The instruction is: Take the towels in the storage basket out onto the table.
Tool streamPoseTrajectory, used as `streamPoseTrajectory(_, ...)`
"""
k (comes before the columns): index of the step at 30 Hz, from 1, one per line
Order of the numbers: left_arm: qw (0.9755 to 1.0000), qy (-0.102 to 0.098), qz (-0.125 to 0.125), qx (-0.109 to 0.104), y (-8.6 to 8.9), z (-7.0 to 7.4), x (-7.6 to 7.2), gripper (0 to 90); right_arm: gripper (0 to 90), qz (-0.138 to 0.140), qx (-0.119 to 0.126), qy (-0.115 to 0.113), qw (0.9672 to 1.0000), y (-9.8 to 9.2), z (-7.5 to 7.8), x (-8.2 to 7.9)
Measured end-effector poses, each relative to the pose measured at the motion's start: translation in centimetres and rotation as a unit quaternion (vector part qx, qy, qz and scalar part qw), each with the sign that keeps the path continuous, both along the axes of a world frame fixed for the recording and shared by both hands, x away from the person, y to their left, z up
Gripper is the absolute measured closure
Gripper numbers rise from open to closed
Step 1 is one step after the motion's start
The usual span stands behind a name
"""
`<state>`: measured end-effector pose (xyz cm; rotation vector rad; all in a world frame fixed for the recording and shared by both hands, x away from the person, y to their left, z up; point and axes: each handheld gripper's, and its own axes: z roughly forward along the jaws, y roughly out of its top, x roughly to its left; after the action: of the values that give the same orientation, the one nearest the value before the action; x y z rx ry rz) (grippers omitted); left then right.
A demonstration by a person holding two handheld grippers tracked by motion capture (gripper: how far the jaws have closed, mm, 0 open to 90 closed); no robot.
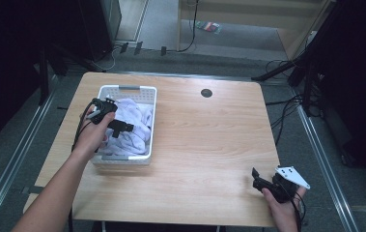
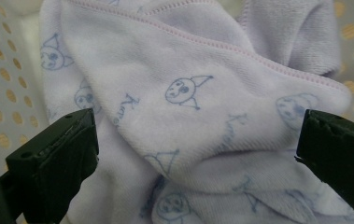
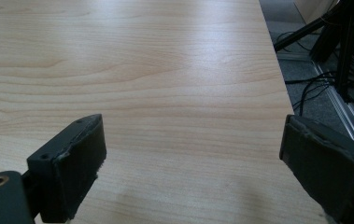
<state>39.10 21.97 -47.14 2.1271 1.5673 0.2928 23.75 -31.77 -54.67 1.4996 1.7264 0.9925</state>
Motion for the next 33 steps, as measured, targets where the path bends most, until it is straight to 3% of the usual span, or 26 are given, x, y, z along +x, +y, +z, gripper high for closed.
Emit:
streamPoseTrajectory(5,0.9997,0.024,-0.005,-0.003,-0.3,-0.5,0.8,0.0,7.1,0.000,0.000,0.000,1.0000,0.0,0.0,0.0)
streamPoseTrajectory(6,0.9994,0.034,-0.002,0.004,-0.5,-0.9,1.2,0.0,7.1,0.000,0.000,0.000,1.0000,0.0,0.0,0.0)
streamPoseTrajectory(18,0.9972,0.073,0.003,0.012,-1.1,-3.5,2.6,0.0,7.1,0.000,0.001,0.001,1.0000,0.0,0.0,0.0)
streamPoseTrajectory(23,0.9974,0.068,-0.001,0.024,-1.6,-3.9,2.5,0.0,7.1,0.000,0.000,0.001,1.0000,0.0,0.0,0.0)
streamPoseTrajectory(33,0.9968,0.077,0.002,0.021,-1.7,-4.3,2.5,0.0,7.4,0.001,-0.004,0.002,1.0000,0.0,0.0,0.1)
